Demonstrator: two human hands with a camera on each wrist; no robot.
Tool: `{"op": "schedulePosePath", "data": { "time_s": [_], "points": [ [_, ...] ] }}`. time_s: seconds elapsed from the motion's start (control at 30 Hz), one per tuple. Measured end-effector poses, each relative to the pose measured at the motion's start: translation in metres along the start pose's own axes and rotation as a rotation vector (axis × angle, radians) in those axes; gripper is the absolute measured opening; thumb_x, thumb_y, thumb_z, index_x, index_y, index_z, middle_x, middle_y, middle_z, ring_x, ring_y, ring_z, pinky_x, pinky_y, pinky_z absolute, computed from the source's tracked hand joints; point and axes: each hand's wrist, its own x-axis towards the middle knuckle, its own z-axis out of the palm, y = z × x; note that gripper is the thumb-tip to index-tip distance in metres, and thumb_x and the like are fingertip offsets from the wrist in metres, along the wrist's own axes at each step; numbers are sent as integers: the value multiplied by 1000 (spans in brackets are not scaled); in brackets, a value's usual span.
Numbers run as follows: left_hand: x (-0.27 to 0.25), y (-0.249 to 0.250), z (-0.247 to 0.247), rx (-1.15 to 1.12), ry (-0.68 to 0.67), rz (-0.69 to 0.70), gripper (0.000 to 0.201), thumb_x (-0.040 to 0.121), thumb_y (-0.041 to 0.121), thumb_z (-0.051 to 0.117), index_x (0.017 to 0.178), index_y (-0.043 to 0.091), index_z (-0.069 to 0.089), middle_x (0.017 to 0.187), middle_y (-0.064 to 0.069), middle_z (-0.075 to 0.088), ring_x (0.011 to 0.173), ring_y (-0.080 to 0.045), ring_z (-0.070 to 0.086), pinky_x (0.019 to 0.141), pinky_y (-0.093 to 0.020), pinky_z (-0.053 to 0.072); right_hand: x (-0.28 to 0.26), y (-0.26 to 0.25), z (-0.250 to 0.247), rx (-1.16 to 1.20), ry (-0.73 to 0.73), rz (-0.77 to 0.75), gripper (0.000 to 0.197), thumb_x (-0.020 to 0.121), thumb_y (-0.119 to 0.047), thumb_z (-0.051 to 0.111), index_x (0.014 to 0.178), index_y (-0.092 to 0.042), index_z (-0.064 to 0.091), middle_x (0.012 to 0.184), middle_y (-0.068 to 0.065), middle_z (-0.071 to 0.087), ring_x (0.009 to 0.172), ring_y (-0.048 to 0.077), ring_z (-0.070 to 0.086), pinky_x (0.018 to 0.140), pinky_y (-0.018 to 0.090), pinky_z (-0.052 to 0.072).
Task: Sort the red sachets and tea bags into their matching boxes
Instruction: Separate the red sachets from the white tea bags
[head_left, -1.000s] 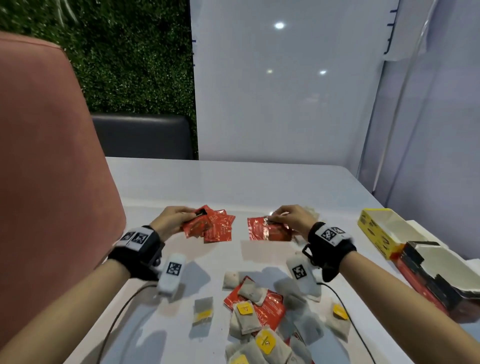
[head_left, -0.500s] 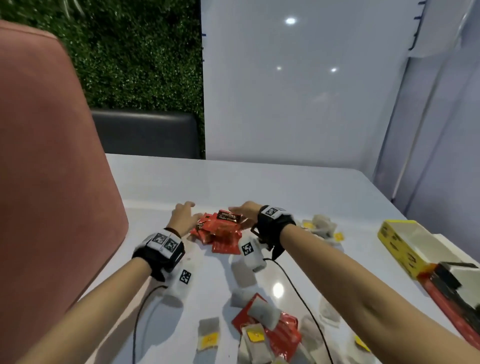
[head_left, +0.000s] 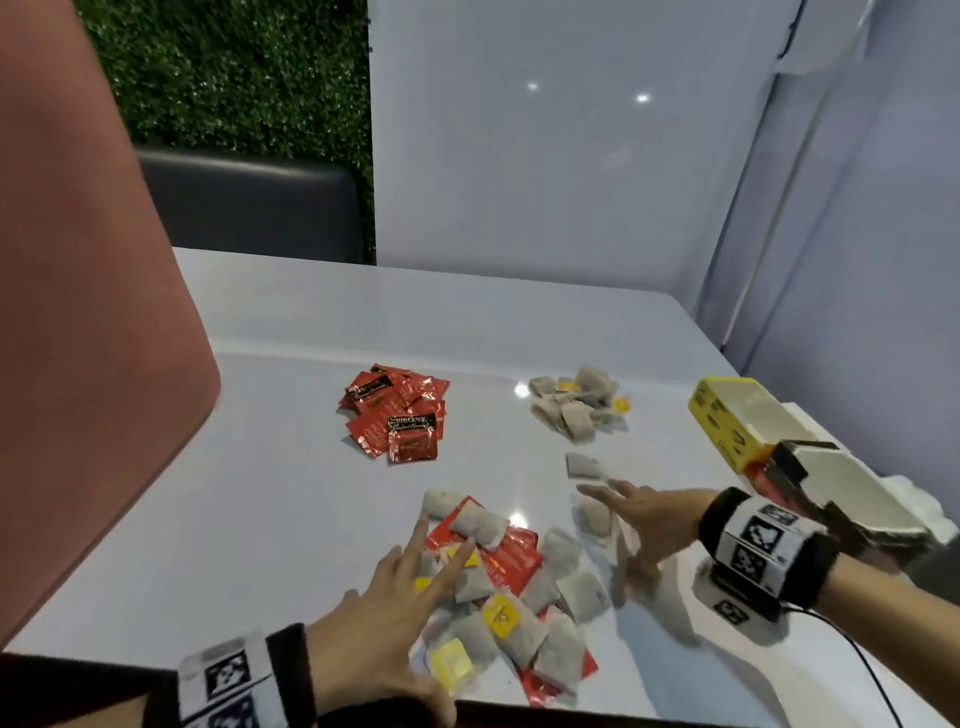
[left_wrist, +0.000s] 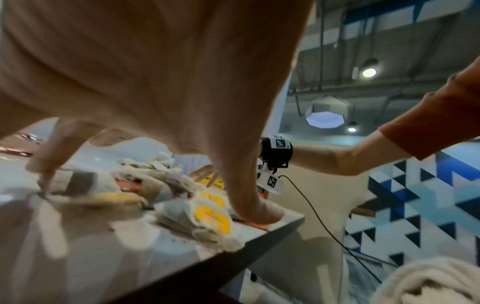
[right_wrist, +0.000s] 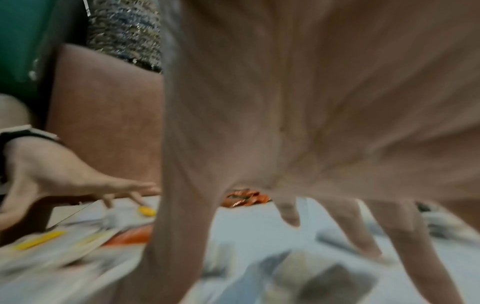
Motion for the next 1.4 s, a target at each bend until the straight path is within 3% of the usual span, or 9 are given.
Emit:
{"op": "schedulePosePath", "data": {
  "time_s": [0.2, 0.37, 0.5, 0.57, 0.7, 0.87, 1.07, 1.27, 1.4],
  "points": [
    [13, 26, 9, 165, 86, -48, 123, 66, 57, 73, 140, 45, -24, 148, -11, -39, 142, -35, 2, 104, -59, 32, -1, -22, 37, -52, 105, 6, 130, 62, -46, 80, 144, -33, -19, 154, 17, -17, 142, 40, 1, 113, 54, 21],
    [17, 19, 8, 91, 255, -26, 72, 79, 44, 66, 138, 40, 25, 153, -5, 2, 120, -25, 31, 101, -39, 39, -7, -36, 45, -41, 195, -25, 106, 74, -52, 68, 147, -34, -6, 156, 10, -4, 140, 34, 10, 106, 51, 32],
    [17, 13, 7, -253, 338, 89, 37, 82, 28, 62, 113, 44, 48, 130, 16, 28, 112, -16, 37, 97, -33, 44, -1, -40, 49, 13, 345, -33, 76, 80, -49, 62, 142, -33, 23, 141, 8, 25, 127, 27, 26, 93, 41, 40],
    [18, 12, 4, -334, 367, 125, 29, 85, 19, 58, 108, 37, 55, 124, 14, 39, 115, -16, 43, 97, -30, 45, 3, -37, 47, 88, 378, -52, 59, 81, -37, 64, 134, -30, 36, 129, 7, 34, 119, 25, 32, 87, 36, 41],
    [23, 5, -10, -233, 361, 88, 26, 92, 12, 49, 117, 17, 56, 102, 11, 41, 97, 4, 44, 80, -3, 34, 10, -27, 39, 195, 385, -89, 37, 81, -16, 63, 116, -17, 51, 113, 9, 40, 103, 28, 45, 87, 32, 42],
    [28, -10, -26, -282, 270, -41, 37, 85, 8, 56, 120, 22, 59, 110, -3, 57, 103, -18, 57, 80, -17, 42, 15, -19, 32, 157, 423, -119, 31, 79, -5, 60, 109, -11, 61, 97, 3, 36, 92, 18, 41, 76, 25, 37],
    [20, -24, -57, -539, 197, -36, 33, 84, -5, 47, 100, 21, 60, 104, -9, 62, 82, -11, 57, 59, -10, 44, 17, -13, 21, 226, 417, -86, 25, 74, -16, 73, 96, -13, 61, 95, 0, 50, 86, 15, 46, 69, 23, 38],
    [20, -19, -99, -836, 117, 41, 38, 85, -10, 42, 119, 4, 54, 112, -15, 60, 97, -18, 61, 79, -25, 53, 21, -1, 18, 391, 512, -88, 20, 79, -18, 68, 89, -18, 51, 96, 1, 54, 87, 17, 49, 69, 22, 34],
    [34, -2, -127, -910, 93, 70, 37, 91, -11, 38, 122, 5, 50, 106, -7, 60, 86, -9, 62, 69, -19, 53, 18, 14, 13, 590, 558, -81, 21, 76, -19, 74, 82, -16, 53, 86, 4, 59, 77, 19, 55, 59, 21, 42]
  ]
}}
